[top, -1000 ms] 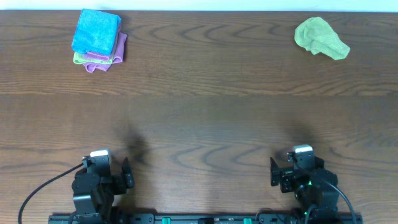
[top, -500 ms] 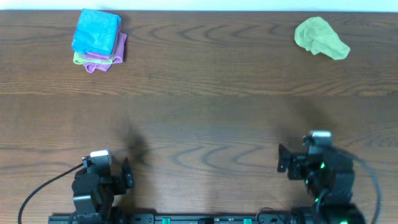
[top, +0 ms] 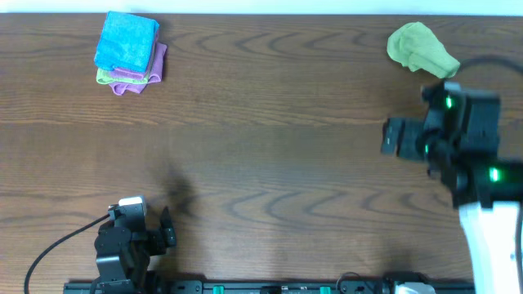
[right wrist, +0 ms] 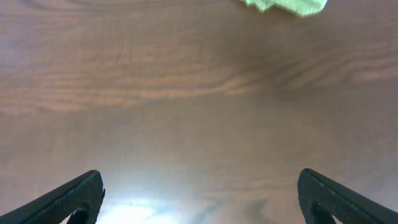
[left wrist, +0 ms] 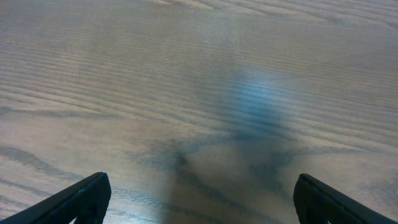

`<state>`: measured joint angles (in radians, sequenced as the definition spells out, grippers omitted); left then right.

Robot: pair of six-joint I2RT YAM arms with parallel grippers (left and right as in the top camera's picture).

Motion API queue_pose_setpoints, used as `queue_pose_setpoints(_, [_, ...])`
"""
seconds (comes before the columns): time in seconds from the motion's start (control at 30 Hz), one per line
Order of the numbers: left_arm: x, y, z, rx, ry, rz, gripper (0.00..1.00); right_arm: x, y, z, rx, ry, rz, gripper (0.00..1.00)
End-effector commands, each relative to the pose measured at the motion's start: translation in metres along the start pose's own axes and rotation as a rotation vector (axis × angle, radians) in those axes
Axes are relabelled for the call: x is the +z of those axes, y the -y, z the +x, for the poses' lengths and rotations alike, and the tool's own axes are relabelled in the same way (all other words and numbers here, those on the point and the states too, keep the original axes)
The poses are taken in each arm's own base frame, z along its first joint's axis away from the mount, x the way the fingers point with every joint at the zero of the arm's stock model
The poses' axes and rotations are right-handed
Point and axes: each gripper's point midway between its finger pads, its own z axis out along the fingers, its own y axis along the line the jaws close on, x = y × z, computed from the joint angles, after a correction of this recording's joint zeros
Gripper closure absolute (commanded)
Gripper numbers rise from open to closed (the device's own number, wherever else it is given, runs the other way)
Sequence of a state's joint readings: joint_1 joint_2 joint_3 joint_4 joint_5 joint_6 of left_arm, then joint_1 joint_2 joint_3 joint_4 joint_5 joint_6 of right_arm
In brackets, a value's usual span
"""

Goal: Fold the cloth
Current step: 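Reach the right gripper to the crumpled green towel and grasp it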

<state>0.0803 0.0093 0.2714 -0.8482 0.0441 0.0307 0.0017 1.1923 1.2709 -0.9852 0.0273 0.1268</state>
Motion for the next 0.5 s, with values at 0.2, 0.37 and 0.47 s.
queue_pose_setpoints(0.2, [0.005, -0.003, 0.012, 0.015, -0.036, -0.016, 0.05, 0.057, 0.027, -0.072, 0.092, -0.025, 0.117, 0.01])
queue_pose_setpoints(0.37, [0.005, -0.003, 0.012, 0.015, -0.036, -0.016, 0.05, 0.092, 0.035, -0.11, 0.076, 0.076, 0.141, 0.01])
queue_pose_setpoints(0.47, [0.005, -0.003, 0.012, 0.015, -0.036, -0.016, 0.05, 0.105, 0.035, -0.118, 0.077, 0.098, 0.141, 0.01])
